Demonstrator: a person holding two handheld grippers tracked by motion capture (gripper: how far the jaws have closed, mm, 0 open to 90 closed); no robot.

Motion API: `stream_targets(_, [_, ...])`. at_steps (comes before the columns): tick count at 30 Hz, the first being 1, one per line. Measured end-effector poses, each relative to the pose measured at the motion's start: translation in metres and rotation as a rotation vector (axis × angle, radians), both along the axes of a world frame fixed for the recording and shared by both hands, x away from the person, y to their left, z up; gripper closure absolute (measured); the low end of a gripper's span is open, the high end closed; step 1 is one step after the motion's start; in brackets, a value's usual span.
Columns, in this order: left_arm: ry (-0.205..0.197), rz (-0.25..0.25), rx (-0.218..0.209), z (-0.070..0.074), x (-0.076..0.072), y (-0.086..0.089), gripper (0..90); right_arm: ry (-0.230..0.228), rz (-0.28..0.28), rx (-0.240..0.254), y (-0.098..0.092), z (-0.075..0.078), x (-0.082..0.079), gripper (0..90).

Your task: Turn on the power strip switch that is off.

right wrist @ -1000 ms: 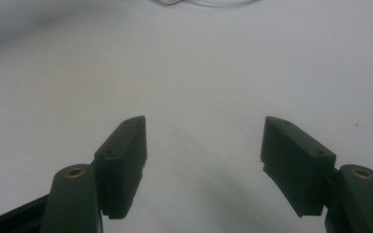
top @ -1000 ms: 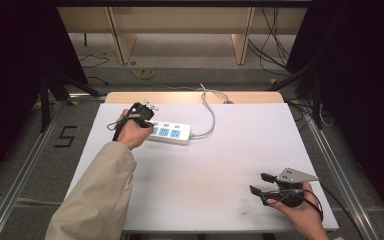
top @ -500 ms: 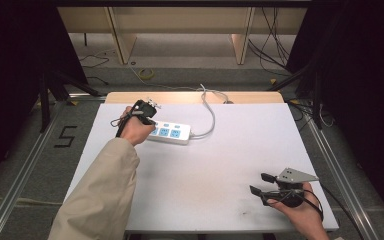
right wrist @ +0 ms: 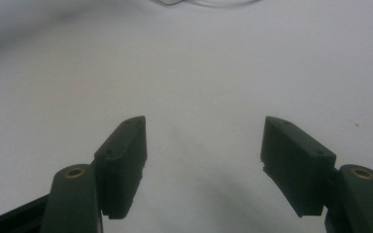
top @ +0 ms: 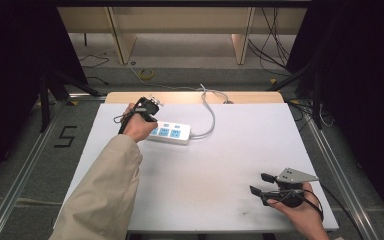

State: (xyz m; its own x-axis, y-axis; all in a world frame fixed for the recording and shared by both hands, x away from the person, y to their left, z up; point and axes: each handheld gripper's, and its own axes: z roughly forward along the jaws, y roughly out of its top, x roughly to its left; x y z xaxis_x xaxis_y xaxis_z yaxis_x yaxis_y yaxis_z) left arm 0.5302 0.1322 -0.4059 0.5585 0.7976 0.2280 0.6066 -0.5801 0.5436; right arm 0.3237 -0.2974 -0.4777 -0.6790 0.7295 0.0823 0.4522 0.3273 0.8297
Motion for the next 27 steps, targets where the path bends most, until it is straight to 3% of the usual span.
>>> stream_targets(27, [0.017, 0.012, 0.043, -0.001, 0.015, -0.003, 89.8, 0.001, 0.005, -0.002, 0.000, 0.000, 0.000, 34.4])
